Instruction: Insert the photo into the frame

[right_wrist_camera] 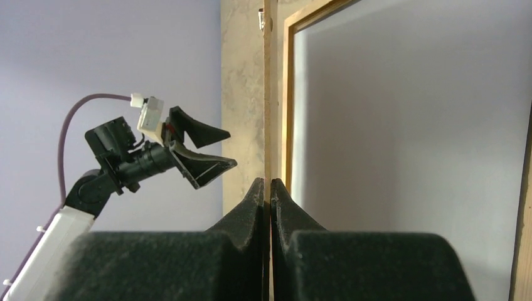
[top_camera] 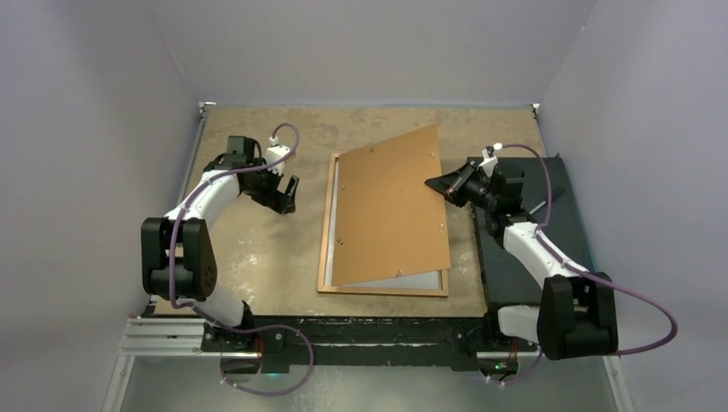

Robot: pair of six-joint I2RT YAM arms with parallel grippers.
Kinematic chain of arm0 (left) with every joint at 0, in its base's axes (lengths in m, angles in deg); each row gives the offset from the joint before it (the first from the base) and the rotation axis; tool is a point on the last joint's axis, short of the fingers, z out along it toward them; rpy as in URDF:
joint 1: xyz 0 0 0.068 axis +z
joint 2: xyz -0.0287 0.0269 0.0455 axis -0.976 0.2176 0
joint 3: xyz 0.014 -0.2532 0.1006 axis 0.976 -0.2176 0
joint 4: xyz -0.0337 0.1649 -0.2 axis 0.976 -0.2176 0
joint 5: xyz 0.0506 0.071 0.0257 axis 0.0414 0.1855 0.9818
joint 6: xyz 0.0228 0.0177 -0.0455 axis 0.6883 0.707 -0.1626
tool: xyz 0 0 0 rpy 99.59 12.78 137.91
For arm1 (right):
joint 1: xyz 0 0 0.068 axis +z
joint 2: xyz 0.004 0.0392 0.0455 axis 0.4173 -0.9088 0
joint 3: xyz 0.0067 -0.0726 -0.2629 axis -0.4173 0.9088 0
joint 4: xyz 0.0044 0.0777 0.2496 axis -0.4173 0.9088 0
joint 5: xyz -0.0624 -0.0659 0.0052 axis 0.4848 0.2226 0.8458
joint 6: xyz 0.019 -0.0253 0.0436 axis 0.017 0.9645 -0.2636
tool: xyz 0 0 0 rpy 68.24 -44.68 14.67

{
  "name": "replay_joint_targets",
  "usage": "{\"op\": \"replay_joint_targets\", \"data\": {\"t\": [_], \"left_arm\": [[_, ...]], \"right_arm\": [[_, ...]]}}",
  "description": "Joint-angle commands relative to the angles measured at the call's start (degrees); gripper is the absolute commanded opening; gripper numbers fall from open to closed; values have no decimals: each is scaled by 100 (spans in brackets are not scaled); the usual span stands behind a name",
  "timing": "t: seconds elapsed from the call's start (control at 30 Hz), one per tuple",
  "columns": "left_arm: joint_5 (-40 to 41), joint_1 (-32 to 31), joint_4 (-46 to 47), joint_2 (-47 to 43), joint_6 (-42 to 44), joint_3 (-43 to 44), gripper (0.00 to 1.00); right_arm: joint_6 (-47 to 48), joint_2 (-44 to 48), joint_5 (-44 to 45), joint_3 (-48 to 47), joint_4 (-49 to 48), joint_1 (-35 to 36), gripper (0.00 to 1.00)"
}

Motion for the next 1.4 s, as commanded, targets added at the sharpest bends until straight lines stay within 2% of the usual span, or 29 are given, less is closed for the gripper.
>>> {"op": "replay_joint_targets", "data": {"t": [0.0, 0.23, 0.47, 0.67, 0.97, 1.37], "left_arm": [[-17, -131, 274, -197, -237, -88, 100], [99, -535, 673, 44, -383, -464, 99], [295, -721, 785, 346, -603, -327, 93], [136, -938, 1067, 319, -350, -555, 91], [370, -1058, 1200, 855, -437, -458, 82], [344, -1191, 1460, 762, -437, -713, 69]], "right_arm": [[-157, -53, -405, -65, -770, -29, 0], [-213, -290, -442, 103, -1030, -34, 0], [-310, -429, -395, 349, -1378, -34, 0], [-410, -398, -192, 597, -1665, -34, 0], [-639, -558, -162, 719, -2072, -34, 0], [-647, -1001, -249, 626, -2369, -34, 0]]}}
